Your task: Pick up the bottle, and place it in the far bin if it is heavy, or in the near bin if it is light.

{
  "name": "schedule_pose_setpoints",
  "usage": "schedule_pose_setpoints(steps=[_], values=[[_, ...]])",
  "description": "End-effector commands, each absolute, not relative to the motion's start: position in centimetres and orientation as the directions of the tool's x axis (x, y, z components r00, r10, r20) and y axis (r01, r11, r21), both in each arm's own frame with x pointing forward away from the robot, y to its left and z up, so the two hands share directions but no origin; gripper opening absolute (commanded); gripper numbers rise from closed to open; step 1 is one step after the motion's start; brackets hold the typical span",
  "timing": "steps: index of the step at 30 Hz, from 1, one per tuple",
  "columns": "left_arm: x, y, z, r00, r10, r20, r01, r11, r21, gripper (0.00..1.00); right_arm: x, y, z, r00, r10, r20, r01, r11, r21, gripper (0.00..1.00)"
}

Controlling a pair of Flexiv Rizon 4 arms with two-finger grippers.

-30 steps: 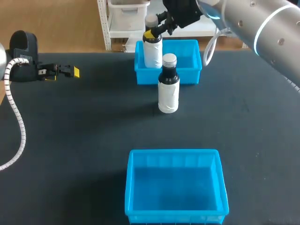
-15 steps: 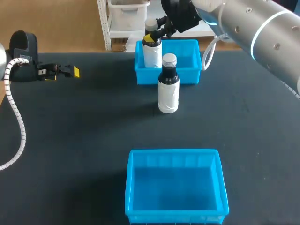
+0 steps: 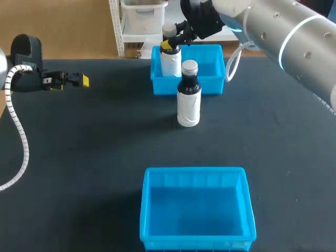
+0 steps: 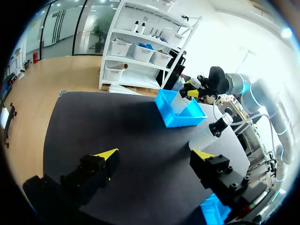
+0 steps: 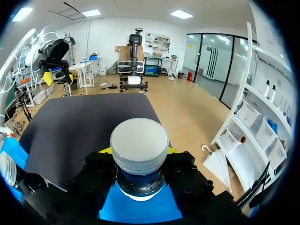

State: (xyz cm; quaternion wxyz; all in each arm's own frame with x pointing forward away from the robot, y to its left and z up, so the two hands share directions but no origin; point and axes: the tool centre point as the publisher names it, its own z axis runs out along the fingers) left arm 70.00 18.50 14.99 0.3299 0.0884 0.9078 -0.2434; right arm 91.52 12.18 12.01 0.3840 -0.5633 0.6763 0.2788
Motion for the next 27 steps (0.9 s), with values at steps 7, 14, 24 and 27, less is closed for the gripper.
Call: schedule_pose_setpoints(steps=[7, 14, 24, 27], values=[[70.0, 18.5, 15.0, -0.767, 0.0, -0.642, 0.321, 0.866, -0.383, 1.0, 92.8, 12.4, 11.9, -0.074, -0.574, -0.816, -0.972, -0.143, 0.188, 1.0], [70.0, 18.5, 15.0, -0.767, 0.0, -0.642, 0.321, 0.866, -0.383, 1.0, 92.5, 10.8, 12.5, -0.091, -0.576, -0.812, -0.975, -0.112, 0.189, 1.0], [70.0, 18.5, 15.0, -0.767, 0.0, -0.642, 0.321, 0.866, -0.383, 1.0, 91.3, 7.1, 13.5, -0.116, -0.582, -0.805, -0.984, -0.042, 0.172, 1.0], [70.0, 18.5, 15.0, -0.767, 0.0, -0.642, 0.321, 0.866, -0.383, 1.0, 90.4, 5.2, 14.1, -0.123, -0.585, -0.802, -0.988, -0.007, 0.156, 1.0]])
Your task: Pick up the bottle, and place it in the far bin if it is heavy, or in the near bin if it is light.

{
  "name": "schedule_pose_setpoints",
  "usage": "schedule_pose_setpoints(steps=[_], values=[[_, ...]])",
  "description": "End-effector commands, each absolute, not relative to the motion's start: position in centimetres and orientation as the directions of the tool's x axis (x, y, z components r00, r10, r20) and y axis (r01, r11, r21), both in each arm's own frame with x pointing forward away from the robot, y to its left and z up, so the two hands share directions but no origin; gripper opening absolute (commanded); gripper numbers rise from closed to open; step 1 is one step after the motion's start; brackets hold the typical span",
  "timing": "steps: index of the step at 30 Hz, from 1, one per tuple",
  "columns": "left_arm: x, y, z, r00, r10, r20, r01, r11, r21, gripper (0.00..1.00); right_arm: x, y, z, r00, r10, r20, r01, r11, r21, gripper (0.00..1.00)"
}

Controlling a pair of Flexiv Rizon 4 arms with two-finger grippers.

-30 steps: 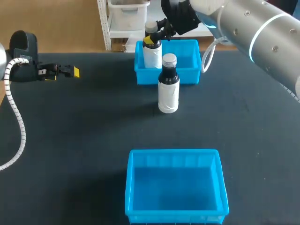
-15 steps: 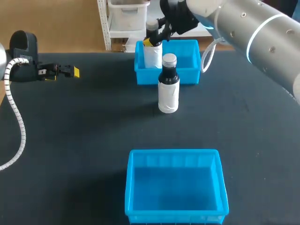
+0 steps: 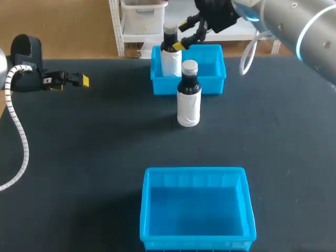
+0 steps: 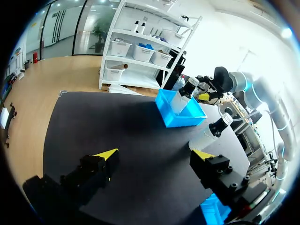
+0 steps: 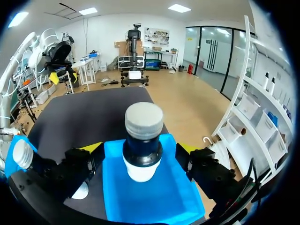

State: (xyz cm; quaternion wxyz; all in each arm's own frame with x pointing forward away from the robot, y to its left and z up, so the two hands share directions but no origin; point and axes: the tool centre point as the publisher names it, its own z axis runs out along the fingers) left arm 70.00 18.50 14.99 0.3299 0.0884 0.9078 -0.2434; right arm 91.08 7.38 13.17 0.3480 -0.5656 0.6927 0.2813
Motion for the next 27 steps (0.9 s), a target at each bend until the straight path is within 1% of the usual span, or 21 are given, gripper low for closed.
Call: schedule_pose_setpoints(steps=[1, 9, 15, 23, 27], values=[[70.0, 18.5, 15.0, -0.767, 0.0, -0.642, 0.321, 0.866, -0.383, 1.0, 90.2, 4.8, 14.2, -0.127, -0.584, -0.802, -0.988, 0.003, 0.154, 1.0], [70.0, 18.5, 15.0, -0.767, 0.0, -0.642, 0.321, 0.866, -0.383, 1.0, 86.9, -0.5, 15.9, -0.154, -0.575, -0.804, -0.988, 0.091, 0.124, 1.0], [70.0, 18.5, 15.0, -0.767, 0.0, -0.642, 0.321, 0.866, -0.383, 1.0, 83.6, -3.3, 16.9, -0.17, -0.556, -0.813, -0.984, 0.141, 0.109, 1.0], [70.0, 18.5, 15.0, -0.767, 0.0, -0.642, 0.321, 0.866, -0.383, 1.0, 78.6, -6.0, 17.7, -0.183, -0.533, -0.826, -0.976, 0.201, 0.086, 1.0], [70.0, 18.5, 15.0, -0.767, 0.0, -0.642, 0.321, 0.866, -0.383, 1.0, 76.0, -6.3, 17.8, -0.159, -0.535, -0.83, -0.971, 0.235, 0.035, 1.0]])
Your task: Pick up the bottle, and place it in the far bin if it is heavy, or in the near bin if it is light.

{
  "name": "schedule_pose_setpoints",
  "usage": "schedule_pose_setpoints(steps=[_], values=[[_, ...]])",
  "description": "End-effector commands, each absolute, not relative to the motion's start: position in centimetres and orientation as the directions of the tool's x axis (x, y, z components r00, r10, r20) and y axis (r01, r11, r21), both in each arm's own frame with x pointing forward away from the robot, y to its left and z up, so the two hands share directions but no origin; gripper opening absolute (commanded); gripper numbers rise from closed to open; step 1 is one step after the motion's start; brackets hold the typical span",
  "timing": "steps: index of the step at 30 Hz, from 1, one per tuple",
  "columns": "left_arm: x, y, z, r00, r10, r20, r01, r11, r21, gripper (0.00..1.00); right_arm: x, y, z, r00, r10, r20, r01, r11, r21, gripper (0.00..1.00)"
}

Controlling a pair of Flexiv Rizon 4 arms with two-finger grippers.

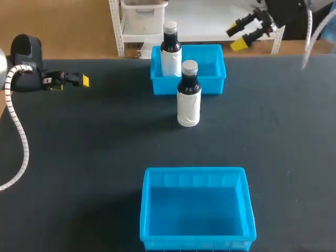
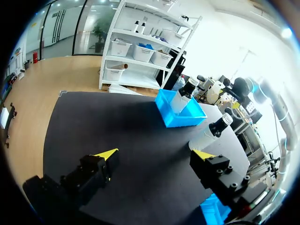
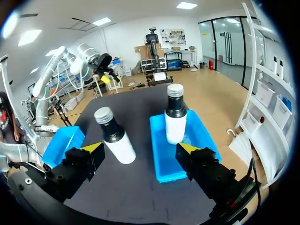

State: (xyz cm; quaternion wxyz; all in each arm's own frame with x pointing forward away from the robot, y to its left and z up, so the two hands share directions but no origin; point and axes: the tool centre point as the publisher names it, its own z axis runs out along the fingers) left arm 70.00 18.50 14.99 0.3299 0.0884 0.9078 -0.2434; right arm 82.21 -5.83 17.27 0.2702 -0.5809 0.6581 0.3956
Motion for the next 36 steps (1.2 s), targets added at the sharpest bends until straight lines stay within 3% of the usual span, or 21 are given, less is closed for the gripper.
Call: schedule_pose_setpoints(steps=[1, 16, 36], values=[[70.0, 18.5, 15.0, -0.767, 0.0, -0.642, 0.321, 0.866, -0.383, 1.0, 75.4, -6.3, 17.7, -0.158, -0.546, -0.823, -0.97, 0.243, 0.025, 1.0], [70.0, 18.5, 15.0, -0.767, 0.0, -0.642, 0.321, 0.866, -0.383, 1.0, 69.6, -3.7, 14.8, -0.143, -0.488, -0.861, -0.921, 0.385, -0.065, 1.0], [70.0, 18.5, 15.0, -0.767, 0.0, -0.642, 0.321, 0.866, -0.383, 1.0, 71.6, 0.1, 13.9, -0.123, -0.501, -0.857, -0.928, 0.363, -0.079, 1.0]])
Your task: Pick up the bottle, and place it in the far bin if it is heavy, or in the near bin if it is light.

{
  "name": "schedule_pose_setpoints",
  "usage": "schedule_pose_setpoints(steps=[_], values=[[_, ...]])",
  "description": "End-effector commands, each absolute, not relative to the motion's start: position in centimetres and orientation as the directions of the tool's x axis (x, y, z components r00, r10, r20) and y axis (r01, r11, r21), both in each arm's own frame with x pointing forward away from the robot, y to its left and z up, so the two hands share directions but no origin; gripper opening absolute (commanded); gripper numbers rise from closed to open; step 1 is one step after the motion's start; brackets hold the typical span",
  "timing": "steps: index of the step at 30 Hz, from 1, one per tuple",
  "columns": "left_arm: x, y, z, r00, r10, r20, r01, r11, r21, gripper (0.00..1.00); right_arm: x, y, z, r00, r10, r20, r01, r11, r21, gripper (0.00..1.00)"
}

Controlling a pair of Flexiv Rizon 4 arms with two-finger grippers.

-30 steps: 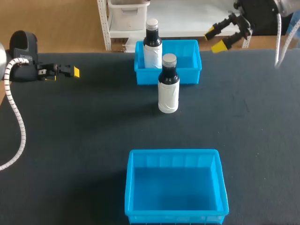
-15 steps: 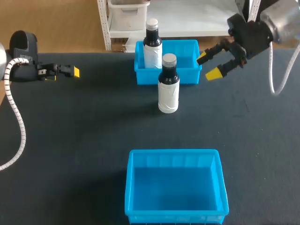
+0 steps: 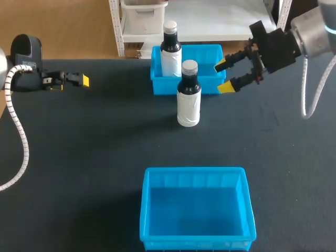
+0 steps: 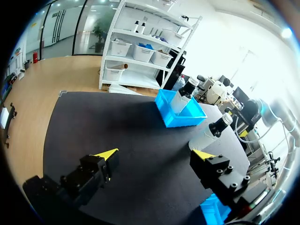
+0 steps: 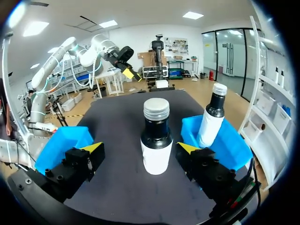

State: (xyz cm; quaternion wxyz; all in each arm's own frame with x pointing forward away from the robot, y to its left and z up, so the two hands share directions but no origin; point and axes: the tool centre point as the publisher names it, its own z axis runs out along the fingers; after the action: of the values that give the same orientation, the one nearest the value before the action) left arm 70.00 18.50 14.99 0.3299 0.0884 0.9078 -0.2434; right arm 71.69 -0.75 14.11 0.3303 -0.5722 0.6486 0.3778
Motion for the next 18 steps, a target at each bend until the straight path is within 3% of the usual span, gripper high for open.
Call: schedule_pose_setpoints(steps=[1, 18], values=[[70.0, 18.5, 15.0, -0.767, 0.0, -0.642, 0.321, 0.866, -0.383, 1.0, 71.7, 0.2, 13.9, -0.122, -0.5, -0.858, -0.933, 0.354, -0.073, 1.0], [70.0, 18.5, 15.0, -0.767, 0.0, -0.642, 0.321, 0.866, -0.383, 1.0, 73.9, 1.4, 12.8, -0.106, -0.465, -0.879, -0.978, 0.207, 0.008, 1.0]])
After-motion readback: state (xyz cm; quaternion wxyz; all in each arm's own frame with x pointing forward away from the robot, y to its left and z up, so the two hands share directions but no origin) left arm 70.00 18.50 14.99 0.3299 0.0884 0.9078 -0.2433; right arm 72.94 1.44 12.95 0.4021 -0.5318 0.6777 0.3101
